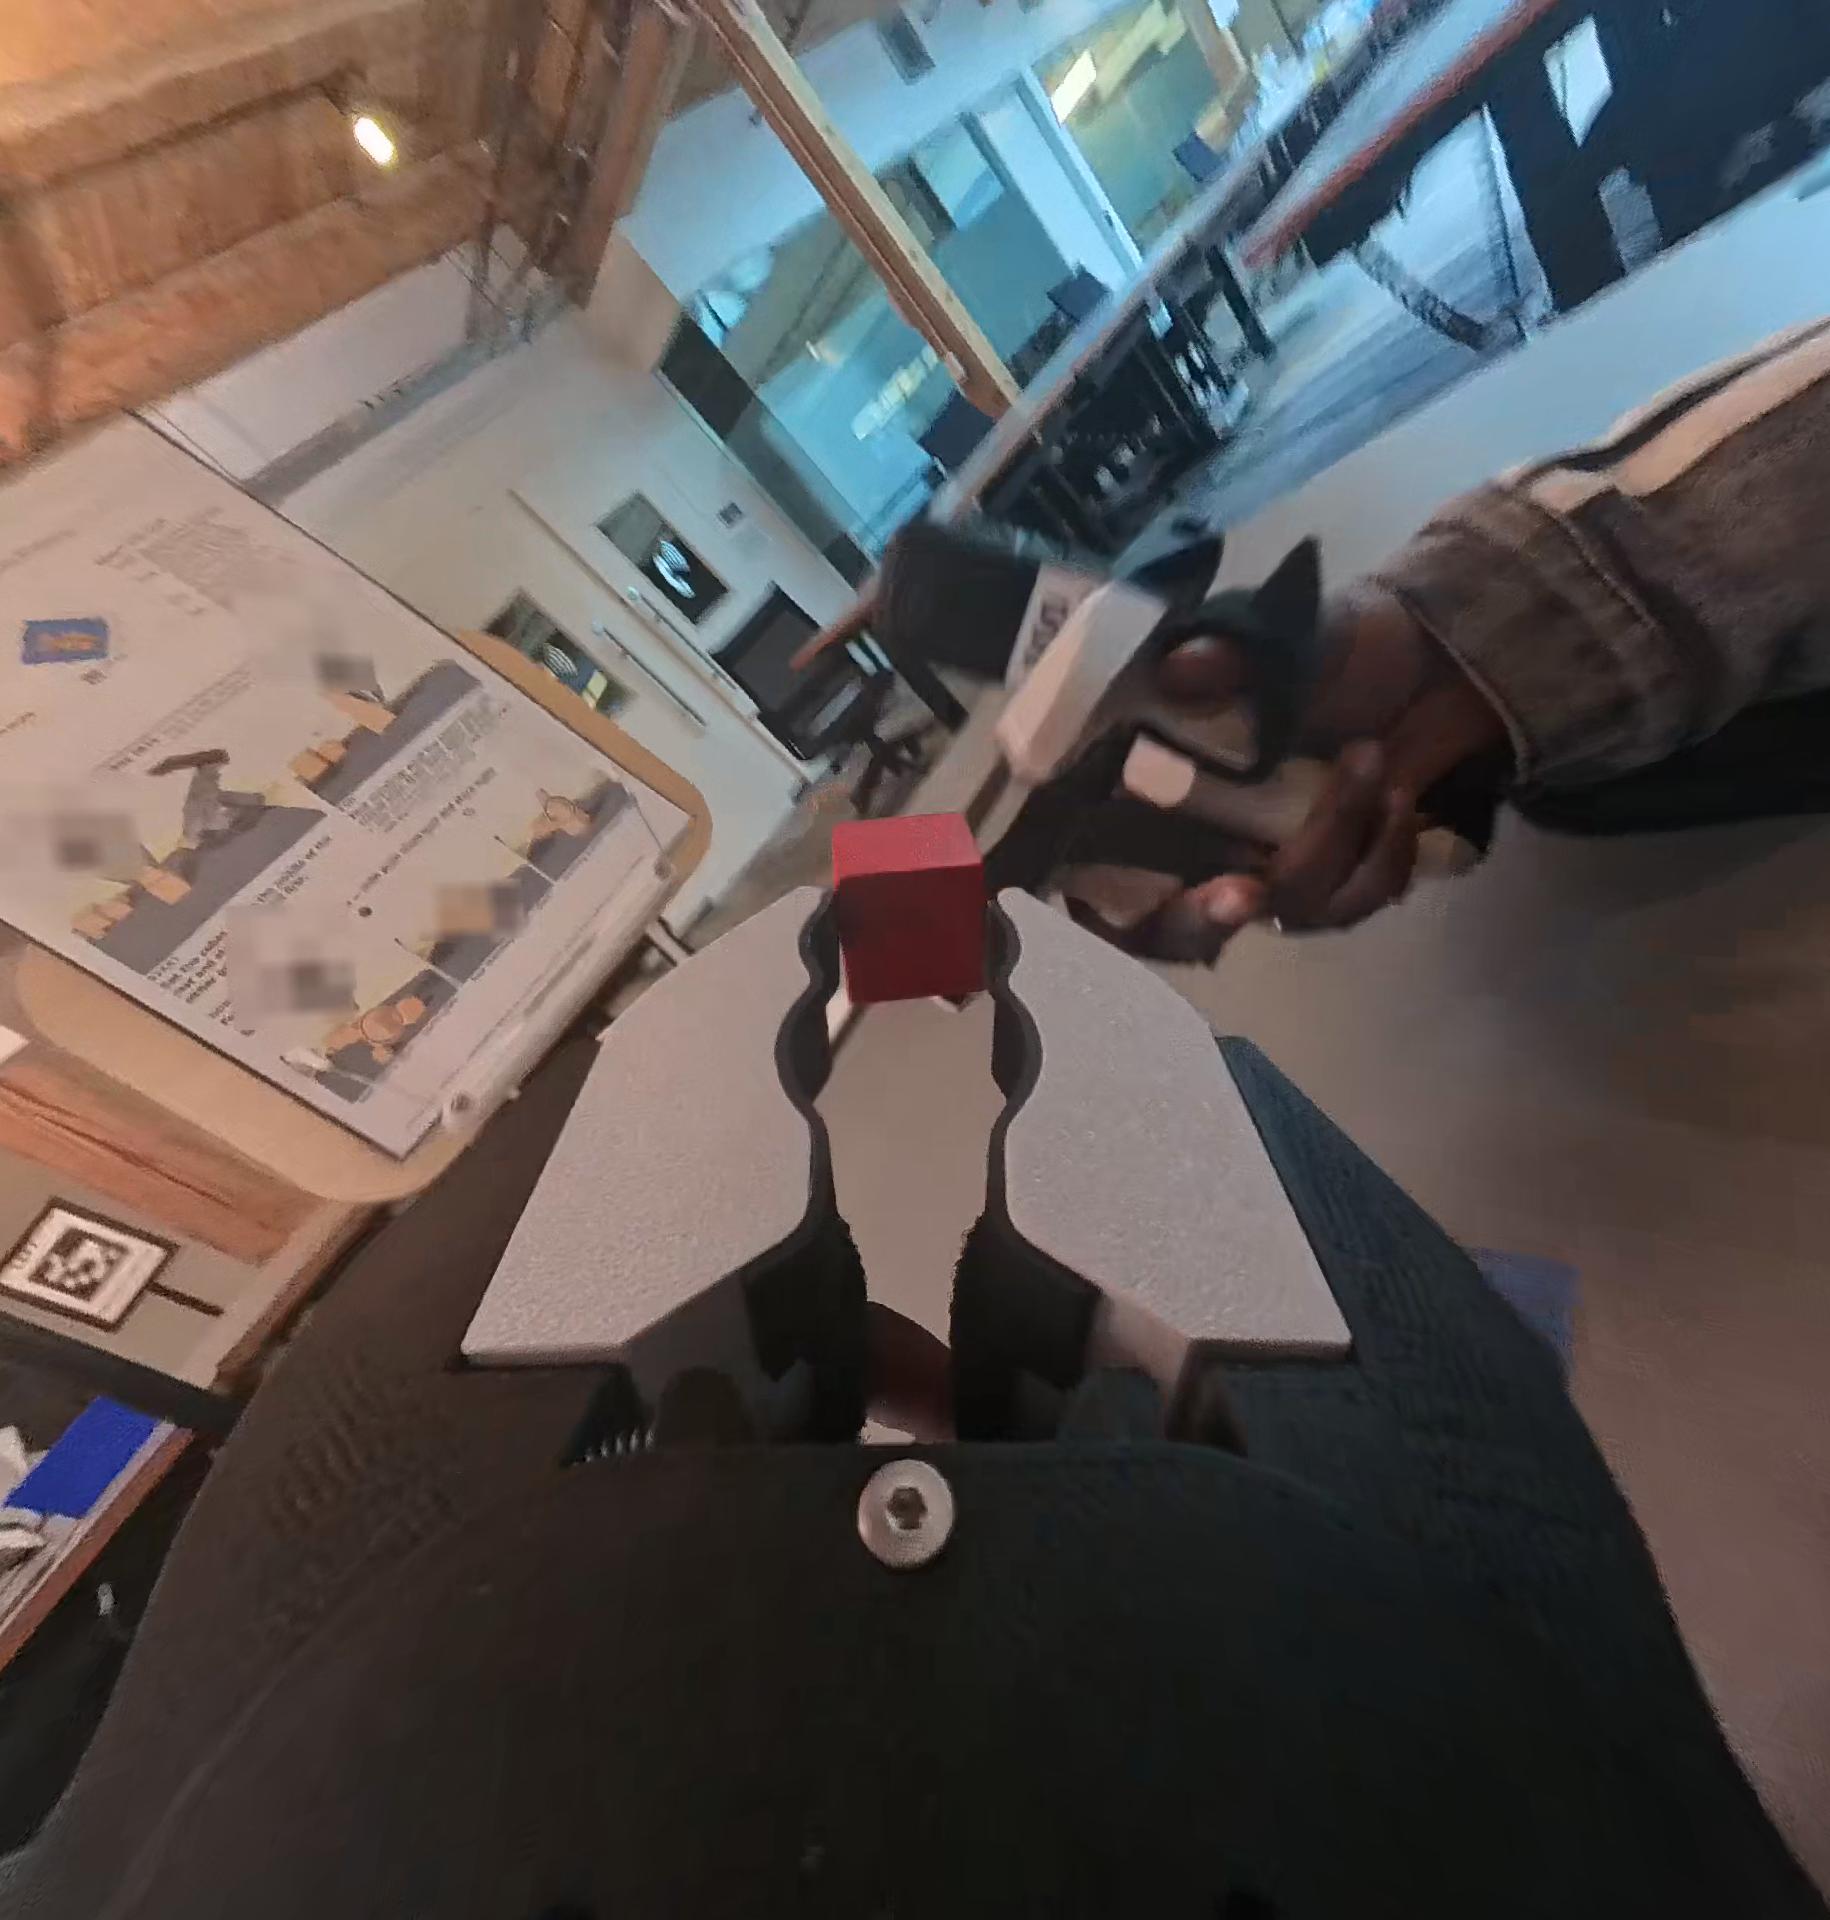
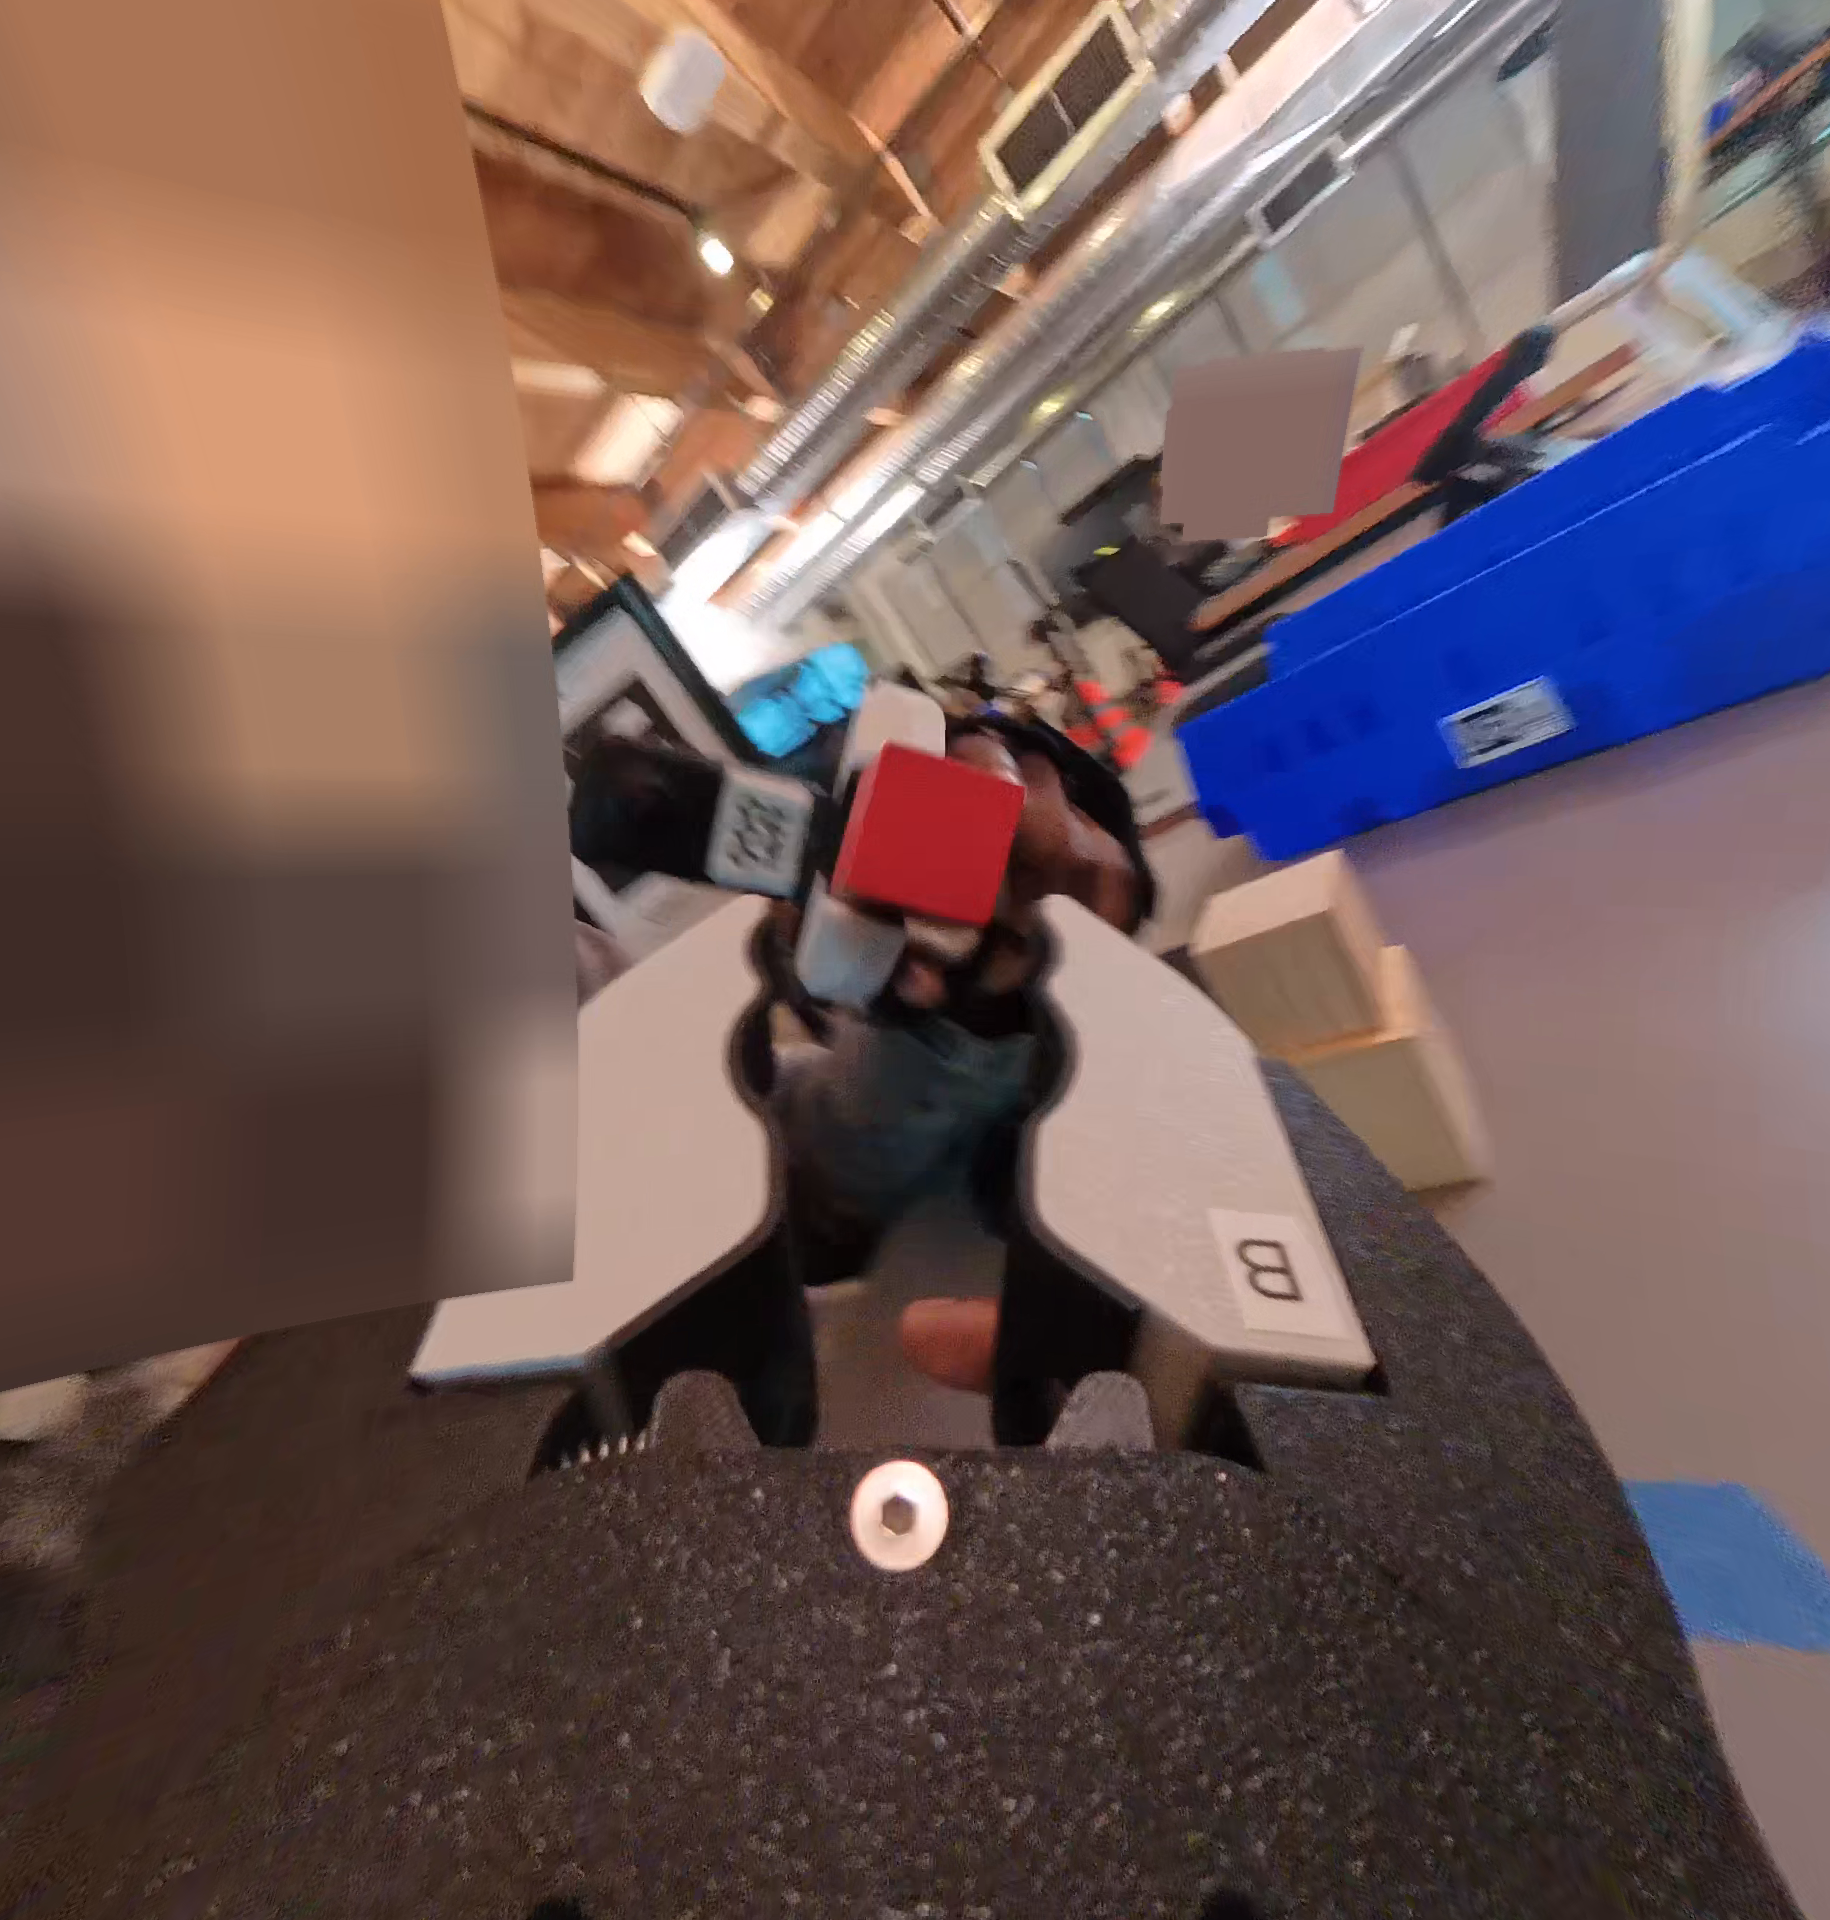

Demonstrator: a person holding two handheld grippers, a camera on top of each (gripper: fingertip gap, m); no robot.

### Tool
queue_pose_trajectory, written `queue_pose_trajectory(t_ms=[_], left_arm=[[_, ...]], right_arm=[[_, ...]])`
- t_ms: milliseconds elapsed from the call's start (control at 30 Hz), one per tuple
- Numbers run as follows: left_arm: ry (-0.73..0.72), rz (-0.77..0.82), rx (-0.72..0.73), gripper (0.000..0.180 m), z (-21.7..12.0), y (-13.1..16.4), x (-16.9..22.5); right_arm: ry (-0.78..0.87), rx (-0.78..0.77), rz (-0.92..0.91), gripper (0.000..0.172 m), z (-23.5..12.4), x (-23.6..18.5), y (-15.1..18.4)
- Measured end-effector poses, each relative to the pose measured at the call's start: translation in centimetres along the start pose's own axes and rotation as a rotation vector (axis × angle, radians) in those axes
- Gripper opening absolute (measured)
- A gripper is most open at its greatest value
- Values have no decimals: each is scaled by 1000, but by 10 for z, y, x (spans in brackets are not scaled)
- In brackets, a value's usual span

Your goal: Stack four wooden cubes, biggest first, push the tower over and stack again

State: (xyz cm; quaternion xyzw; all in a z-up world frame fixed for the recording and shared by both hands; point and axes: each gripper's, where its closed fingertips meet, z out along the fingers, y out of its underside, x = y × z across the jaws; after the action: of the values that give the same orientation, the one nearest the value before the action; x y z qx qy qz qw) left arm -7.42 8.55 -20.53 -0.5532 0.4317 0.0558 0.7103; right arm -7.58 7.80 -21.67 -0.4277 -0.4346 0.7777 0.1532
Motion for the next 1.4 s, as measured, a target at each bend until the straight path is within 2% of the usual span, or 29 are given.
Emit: queue_pose_trajectory(t_ms=[33, 67, 133, 200, 300, 400, 533, 833, 1233, 1400], left_arm=[[44, -5, -59, 27, -6, 4, -5], [102, -10, -123, 27, -13, 10, -10], [324, -48, -297, 27, -33, 25, -7], [479, -40, -465, 27, -50, 40, -11], [690, 22, -709, 27, -68, 60, -14], [839, 125, -931, 27, -75, 80, -16], [981, 205, -1120, 27, -81, 93, -18], [1109, 172, -1141, 27, -79, 101, -20], [1115, 124, -1118, 28, -75, 106, -15], [1091, 88, -1102, 38, -73, 105, -15]], right_arm=[[70, -27, -108, 63, -1, 5, 2], [147, -54, -229, 78, -3, 12, 3], [265, -91, -467, 103, -2, 21, 8], [288, -140, -632, 115, 5, 23, 19], [265, -250, -663, 124, 14, 26, 41], [275, -291, -650, 125, 15, 30, 48], [286, -281, -648, 122, 11, 30, 44], [276, -295, -656, 119, 11, 29, 46], [275, -296, -655, 118, 10, 29, 46], [276, -296, -660, 118, 9, 28, 45]])
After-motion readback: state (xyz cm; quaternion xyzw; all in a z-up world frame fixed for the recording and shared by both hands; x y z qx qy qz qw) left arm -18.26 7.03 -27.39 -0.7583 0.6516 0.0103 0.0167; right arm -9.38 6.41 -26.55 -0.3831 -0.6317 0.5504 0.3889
